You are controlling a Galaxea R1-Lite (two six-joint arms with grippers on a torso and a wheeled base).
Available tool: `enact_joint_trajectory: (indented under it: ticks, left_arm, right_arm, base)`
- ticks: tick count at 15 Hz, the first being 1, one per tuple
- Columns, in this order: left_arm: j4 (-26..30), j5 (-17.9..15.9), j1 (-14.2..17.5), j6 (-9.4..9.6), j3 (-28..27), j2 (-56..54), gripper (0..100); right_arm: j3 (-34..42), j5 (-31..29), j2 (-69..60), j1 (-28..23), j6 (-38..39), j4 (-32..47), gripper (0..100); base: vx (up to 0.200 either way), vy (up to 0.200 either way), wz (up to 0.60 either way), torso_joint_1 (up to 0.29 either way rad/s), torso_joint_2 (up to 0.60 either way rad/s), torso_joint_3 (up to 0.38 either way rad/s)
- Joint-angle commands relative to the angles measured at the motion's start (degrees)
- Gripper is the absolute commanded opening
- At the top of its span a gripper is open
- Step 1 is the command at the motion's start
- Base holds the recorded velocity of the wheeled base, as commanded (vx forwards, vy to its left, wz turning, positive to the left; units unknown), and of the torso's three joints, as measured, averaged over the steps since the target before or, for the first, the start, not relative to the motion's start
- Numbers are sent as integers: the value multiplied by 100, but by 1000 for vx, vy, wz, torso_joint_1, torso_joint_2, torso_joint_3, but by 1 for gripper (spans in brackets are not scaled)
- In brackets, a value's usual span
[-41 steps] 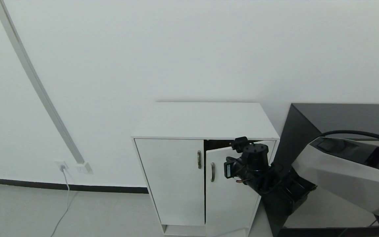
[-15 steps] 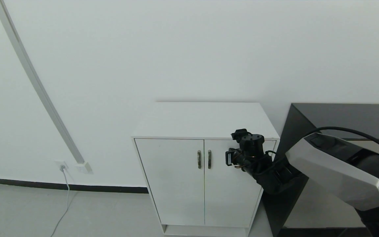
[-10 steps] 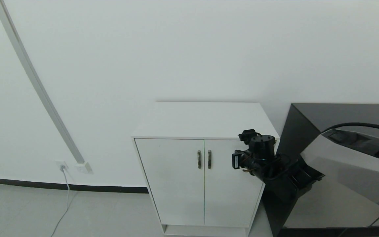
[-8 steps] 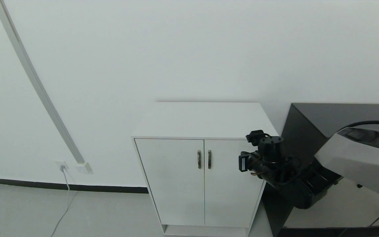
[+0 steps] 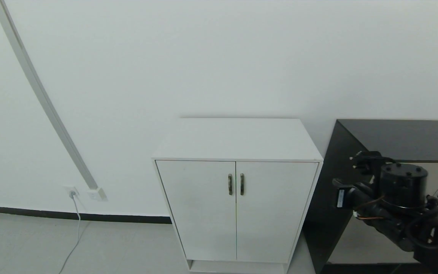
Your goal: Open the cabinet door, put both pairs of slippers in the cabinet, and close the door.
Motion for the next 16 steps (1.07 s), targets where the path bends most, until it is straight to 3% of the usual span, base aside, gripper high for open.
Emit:
enact_joint_trajectory:
  ticks: [1, 4, 8, 12, 16]
  left_arm:
    - [-1, 0, 0, 0, 0, 7, 0]
    - [-1, 0, 0, 0, 0, 7, 0]
    - [-1, 0, 0, 0, 0, 7, 0]
    - [-1, 0, 0, 0, 0, 7, 0]
    - [-1, 0, 0, 0, 0, 7, 0]
  right_arm:
    - [611, -34, -809, -432, -11, -9, 0]
    - [1525, -166, -1512, -889, -29, 0, 0]
    - [2448, -289, -2629, -960, 6, 316, 0]
    - [2448, -140, -4580, -1100, -2, 2505, 0]
    - [2395, 897, -6663, -1092, -143, 4649, 0]
  base:
    - [0, 0, 0, 0, 0, 0]
    - [0, 0, 0, 0, 0, 0]
    - [0, 0, 0, 0, 0, 0]
    - [0, 0, 0, 0, 0, 0]
    - [0, 0, 0, 0, 0, 0]
